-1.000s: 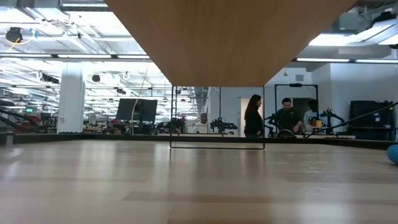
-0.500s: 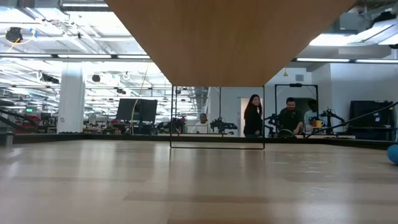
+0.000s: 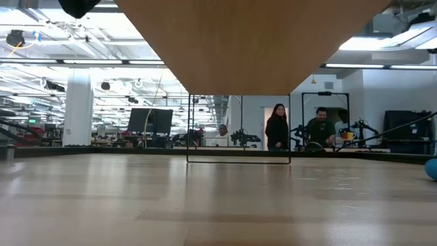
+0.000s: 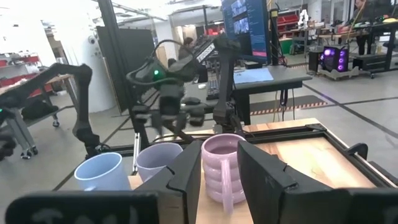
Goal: Stack small to large cups/mugs on shelf
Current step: Return to Home Position
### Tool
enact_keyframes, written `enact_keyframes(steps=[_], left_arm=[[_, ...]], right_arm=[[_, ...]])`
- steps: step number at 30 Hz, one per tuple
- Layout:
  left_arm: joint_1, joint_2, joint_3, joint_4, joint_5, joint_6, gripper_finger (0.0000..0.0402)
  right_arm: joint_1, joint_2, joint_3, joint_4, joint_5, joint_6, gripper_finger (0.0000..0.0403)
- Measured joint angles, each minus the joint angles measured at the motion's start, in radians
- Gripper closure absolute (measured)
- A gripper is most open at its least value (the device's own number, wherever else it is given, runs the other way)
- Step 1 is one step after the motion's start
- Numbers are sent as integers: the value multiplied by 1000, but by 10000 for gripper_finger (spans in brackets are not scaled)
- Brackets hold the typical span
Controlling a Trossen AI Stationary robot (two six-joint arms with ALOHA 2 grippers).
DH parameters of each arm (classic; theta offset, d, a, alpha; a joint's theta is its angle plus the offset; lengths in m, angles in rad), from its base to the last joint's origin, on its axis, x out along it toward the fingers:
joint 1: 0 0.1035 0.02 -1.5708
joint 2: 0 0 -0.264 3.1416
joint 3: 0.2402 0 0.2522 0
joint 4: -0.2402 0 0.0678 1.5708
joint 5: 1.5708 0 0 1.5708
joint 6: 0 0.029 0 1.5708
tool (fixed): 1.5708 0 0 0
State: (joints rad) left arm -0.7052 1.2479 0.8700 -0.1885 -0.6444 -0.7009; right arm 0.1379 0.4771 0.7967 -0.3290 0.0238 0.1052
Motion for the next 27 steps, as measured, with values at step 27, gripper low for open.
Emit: enact_keyframes(steps=[27], left_arm=[[77,-598,-212,-85,-434,373,297]], right_arm=[[1,-148,-199,178,-49,-218,276]])
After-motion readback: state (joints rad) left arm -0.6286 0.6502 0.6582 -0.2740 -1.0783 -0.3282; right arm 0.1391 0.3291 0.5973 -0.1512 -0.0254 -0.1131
